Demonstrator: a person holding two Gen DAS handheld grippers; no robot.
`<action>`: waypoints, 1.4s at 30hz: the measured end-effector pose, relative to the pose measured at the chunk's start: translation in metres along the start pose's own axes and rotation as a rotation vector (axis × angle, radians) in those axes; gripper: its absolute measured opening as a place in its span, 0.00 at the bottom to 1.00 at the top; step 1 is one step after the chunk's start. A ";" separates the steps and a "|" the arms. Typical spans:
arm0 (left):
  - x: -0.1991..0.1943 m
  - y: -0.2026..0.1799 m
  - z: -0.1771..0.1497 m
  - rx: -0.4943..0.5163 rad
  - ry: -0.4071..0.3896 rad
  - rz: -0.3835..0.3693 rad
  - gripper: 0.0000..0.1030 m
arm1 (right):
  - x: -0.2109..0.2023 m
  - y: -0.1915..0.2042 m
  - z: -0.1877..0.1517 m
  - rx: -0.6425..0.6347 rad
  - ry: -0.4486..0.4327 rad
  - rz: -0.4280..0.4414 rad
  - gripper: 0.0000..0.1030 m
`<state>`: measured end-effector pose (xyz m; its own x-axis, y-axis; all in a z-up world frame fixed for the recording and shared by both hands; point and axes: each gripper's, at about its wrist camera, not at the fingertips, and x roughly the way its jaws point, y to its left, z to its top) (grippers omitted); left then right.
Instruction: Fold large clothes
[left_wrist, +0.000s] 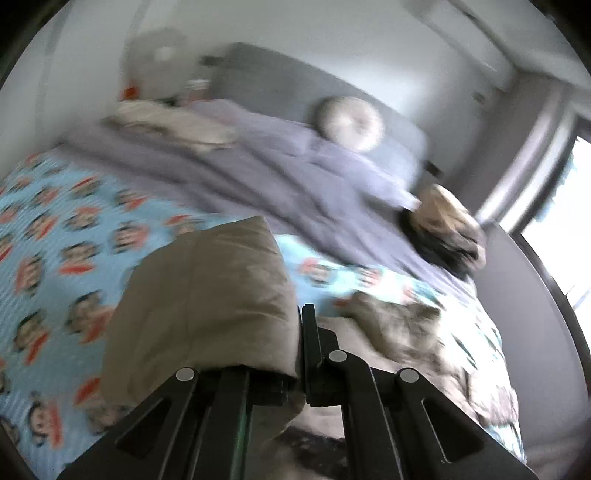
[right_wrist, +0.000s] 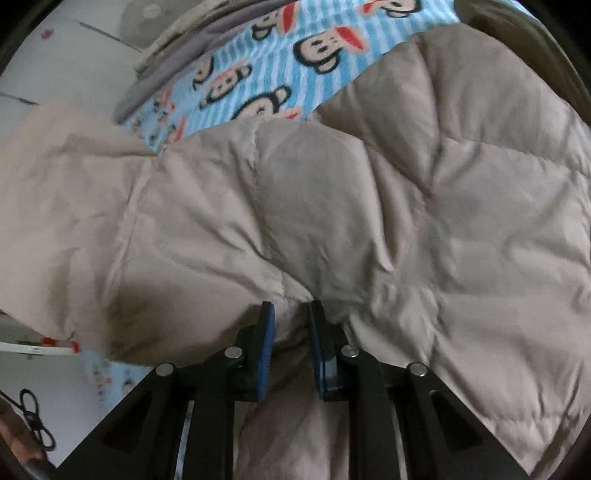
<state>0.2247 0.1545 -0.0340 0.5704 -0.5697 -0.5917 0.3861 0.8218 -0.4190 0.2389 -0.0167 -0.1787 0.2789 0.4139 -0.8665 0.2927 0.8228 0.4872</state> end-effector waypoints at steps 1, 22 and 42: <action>0.006 -0.021 -0.002 0.049 0.004 -0.014 0.06 | -0.016 -0.009 -0.005 0.012 -0.027 -0.001 0.20; 0.159 -0.208 -0.184 0.614 0.413 0.110 0.54 | -0.181 -0.208 -0.089 0.250 -0.250 -0.299 0.20; 0.095 0.009 -0.149 0.075 0.348 0.469 0.85 | -0.106 -0.006 -0.063 -0.624 -0.287 -0.529 0.79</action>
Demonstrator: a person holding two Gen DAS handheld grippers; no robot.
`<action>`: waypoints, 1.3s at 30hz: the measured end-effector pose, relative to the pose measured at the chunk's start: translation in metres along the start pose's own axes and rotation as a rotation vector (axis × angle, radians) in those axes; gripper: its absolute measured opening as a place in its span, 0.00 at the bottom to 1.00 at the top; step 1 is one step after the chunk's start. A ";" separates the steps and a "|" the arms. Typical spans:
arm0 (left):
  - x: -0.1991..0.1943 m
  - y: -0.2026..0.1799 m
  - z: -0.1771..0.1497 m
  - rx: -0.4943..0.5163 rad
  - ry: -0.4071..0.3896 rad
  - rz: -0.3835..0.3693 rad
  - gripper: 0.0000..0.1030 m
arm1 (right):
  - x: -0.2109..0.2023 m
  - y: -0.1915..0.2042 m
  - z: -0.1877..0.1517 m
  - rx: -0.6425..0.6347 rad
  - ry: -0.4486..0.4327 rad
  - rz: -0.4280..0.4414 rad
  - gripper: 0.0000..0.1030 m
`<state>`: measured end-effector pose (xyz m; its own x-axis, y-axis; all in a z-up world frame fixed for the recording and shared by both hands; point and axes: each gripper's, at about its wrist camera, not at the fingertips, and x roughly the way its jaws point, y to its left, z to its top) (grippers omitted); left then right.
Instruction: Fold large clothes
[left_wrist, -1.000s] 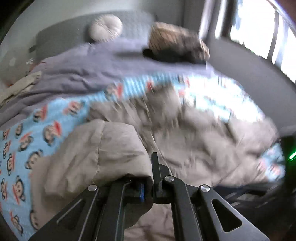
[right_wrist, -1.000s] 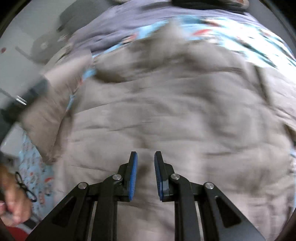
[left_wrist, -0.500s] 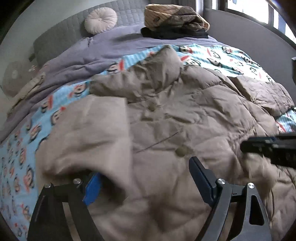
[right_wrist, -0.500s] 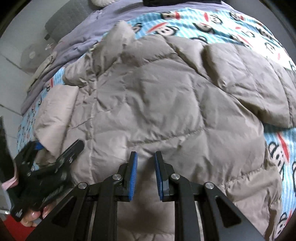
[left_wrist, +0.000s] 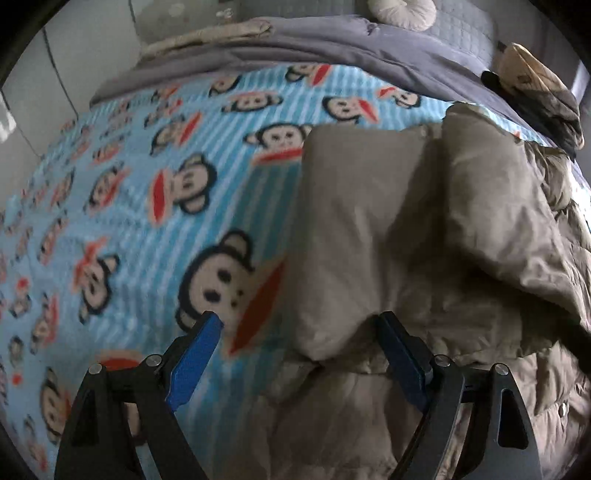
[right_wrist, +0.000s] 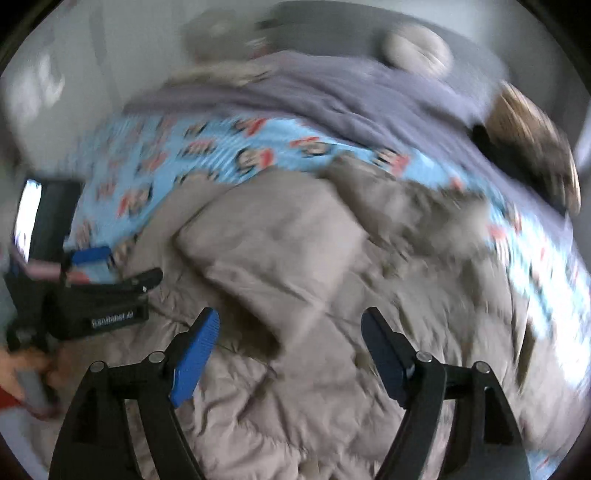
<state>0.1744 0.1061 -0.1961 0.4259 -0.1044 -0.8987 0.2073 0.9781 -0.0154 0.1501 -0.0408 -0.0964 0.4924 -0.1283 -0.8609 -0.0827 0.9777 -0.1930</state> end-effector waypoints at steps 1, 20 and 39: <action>0.002 -0.001 -0.001 0.000 -0.003 0.000 0.85 | 0.011 0.017 0.004 -0.079 0.000 -0.058 0.79; -0.020 0.024 0.055 -0.027 -0.039 -0.133 0.85 | 0.000 -0.191 -0.087 0.923 0.080 -0.061 0.79; 0.024 0.003 0.088 0.022 -0.005 0.097 0.85 | 0.051 -0.179 -0.081 0.757 0.165 0.058 0.27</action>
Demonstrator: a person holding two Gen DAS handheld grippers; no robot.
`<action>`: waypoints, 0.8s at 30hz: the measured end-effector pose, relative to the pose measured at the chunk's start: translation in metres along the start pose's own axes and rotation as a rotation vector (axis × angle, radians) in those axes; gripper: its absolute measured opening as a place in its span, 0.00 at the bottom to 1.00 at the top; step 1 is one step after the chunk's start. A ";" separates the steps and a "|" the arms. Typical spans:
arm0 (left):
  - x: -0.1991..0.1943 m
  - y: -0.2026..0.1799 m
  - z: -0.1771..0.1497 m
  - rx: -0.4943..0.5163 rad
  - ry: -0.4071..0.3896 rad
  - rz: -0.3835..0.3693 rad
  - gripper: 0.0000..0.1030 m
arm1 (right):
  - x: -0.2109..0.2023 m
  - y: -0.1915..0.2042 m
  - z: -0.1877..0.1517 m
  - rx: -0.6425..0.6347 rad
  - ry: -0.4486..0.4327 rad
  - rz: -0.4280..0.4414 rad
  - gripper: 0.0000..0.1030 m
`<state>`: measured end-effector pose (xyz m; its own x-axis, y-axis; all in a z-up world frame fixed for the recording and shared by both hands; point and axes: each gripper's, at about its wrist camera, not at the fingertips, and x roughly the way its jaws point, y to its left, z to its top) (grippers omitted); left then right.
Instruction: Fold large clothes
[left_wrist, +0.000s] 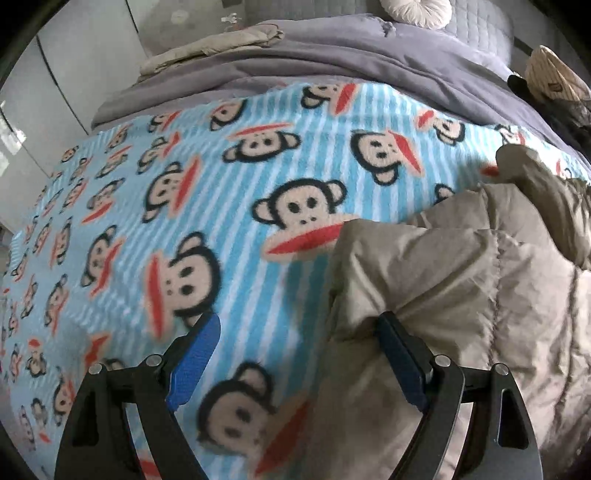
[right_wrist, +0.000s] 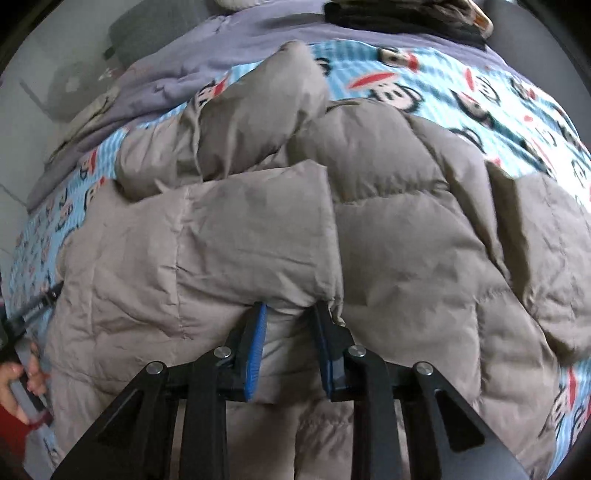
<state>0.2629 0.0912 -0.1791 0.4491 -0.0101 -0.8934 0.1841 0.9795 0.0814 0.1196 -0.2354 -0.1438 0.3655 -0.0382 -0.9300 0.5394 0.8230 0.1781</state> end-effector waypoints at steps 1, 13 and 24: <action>-0.007 0.001 -0.002 0.000 -0.002 -0.009 0.85 | -0.004 -0.006 -0.001 0.022 -0.001 0.013 0.30; -0.081 -0.068 -0.067 0.140 0.058 -0.145 0.85 | -0.055 -0.072 -0.060 0.223 0.046 0.098 0.44; -0.117 -0.175 -0.103 0.266 0.113 -0.290 0.85 | -0.086 -0.143 -0.094 0.402 0.003 0.199 0.68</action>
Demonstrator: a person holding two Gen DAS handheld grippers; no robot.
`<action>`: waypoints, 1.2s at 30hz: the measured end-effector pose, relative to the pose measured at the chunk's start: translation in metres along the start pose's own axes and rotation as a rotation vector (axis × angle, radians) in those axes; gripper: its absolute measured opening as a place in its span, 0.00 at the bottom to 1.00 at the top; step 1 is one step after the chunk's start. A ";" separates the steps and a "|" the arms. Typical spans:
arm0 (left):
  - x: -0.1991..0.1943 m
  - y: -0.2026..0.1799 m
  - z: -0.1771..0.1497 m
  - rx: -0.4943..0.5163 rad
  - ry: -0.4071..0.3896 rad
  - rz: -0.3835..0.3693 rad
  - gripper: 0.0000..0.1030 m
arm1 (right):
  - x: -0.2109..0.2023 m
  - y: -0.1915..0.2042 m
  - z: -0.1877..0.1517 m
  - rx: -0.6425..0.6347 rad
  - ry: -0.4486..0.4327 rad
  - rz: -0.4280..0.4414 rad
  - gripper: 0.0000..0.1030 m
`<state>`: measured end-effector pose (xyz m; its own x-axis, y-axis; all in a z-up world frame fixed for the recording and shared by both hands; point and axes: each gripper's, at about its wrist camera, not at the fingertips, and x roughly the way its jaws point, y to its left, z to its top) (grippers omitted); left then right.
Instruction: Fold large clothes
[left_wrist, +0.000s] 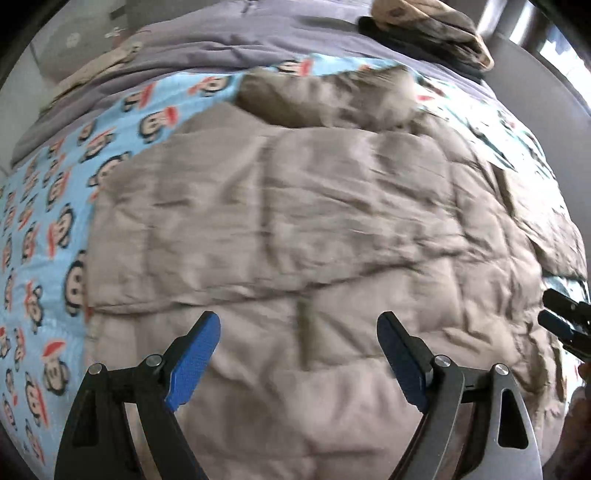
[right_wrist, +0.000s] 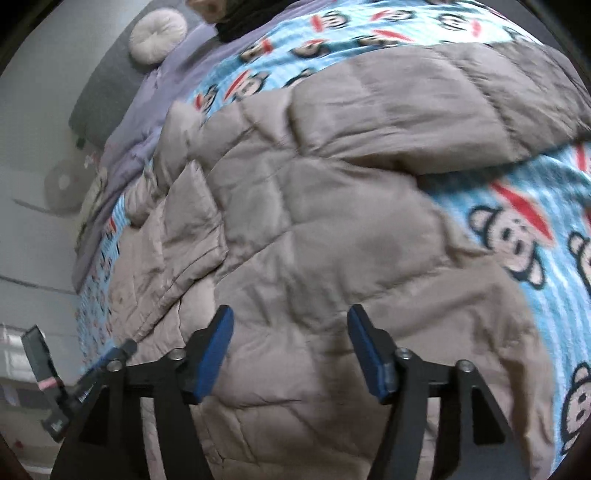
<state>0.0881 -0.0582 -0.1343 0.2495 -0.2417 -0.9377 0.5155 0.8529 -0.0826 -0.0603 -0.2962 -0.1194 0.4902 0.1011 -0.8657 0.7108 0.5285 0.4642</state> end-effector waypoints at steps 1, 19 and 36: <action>0.000 -0.009 -0.001 0.009 -0.001 -0.004 0.85 | -0.003 -0.006 0.003 0.017 -0.005 0.001 0.68; 0.010 -0.119 0.004 0.110 0.018 0.022 1.00 | -0.067 -0.202 0.078 0.459 -0.226 0.083 1.00; 0.022 -0.135 0.015 0.057 0.060 0.021 1.00 | -0.058 -0.281 0.156 0.694 -0.311 0.382 1.00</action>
<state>0.0367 -0.1859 -0.1388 0.2124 -0.1945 -0.9576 0.5568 0.8294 -0.0450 -0.2094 -0.5820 -0.1704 0.8035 -0.1229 -0.5824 0.5667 -0.1414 0.8117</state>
